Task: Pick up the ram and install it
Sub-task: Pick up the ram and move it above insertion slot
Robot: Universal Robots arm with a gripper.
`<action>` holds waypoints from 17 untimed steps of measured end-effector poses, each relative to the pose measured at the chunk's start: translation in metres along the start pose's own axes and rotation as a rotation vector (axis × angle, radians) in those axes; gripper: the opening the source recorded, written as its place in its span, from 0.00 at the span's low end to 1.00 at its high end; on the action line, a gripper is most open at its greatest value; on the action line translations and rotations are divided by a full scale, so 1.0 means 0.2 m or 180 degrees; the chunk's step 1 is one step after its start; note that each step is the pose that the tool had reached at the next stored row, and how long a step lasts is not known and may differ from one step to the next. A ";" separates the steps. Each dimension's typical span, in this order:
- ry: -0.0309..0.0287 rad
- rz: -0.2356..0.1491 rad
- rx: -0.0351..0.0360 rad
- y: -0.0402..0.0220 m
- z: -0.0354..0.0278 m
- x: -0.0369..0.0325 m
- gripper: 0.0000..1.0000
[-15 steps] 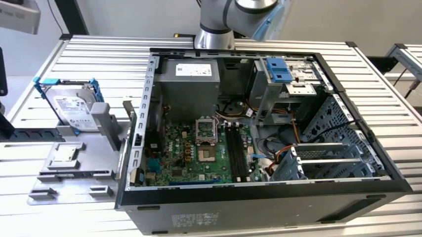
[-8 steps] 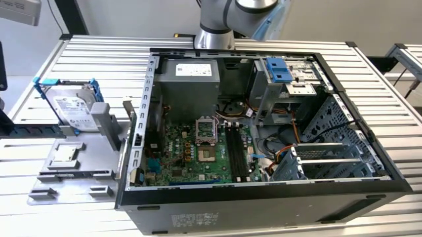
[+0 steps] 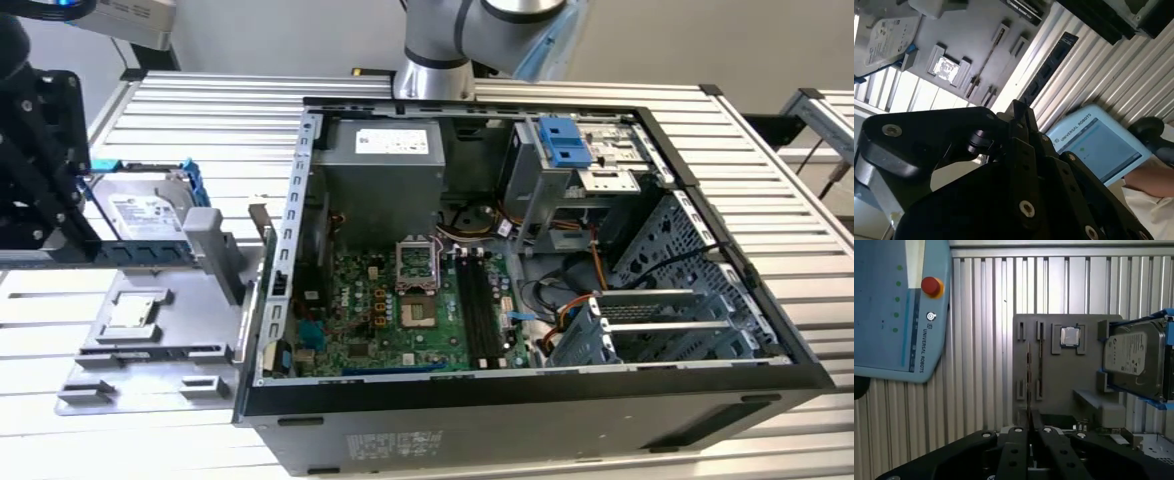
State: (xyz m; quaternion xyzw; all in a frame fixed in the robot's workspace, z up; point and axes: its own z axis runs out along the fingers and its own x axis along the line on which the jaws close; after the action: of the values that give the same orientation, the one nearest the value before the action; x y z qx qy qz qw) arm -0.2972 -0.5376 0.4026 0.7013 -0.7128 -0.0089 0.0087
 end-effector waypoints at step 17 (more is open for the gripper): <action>-0.0110 -0.0017 -0.0001 -0.400 0.008 -0.012 0.00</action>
State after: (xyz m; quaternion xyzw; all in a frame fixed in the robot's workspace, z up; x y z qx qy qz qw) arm -0.2174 -0.5365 0.3989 0.7029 -0.7110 -0.0211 -0.0036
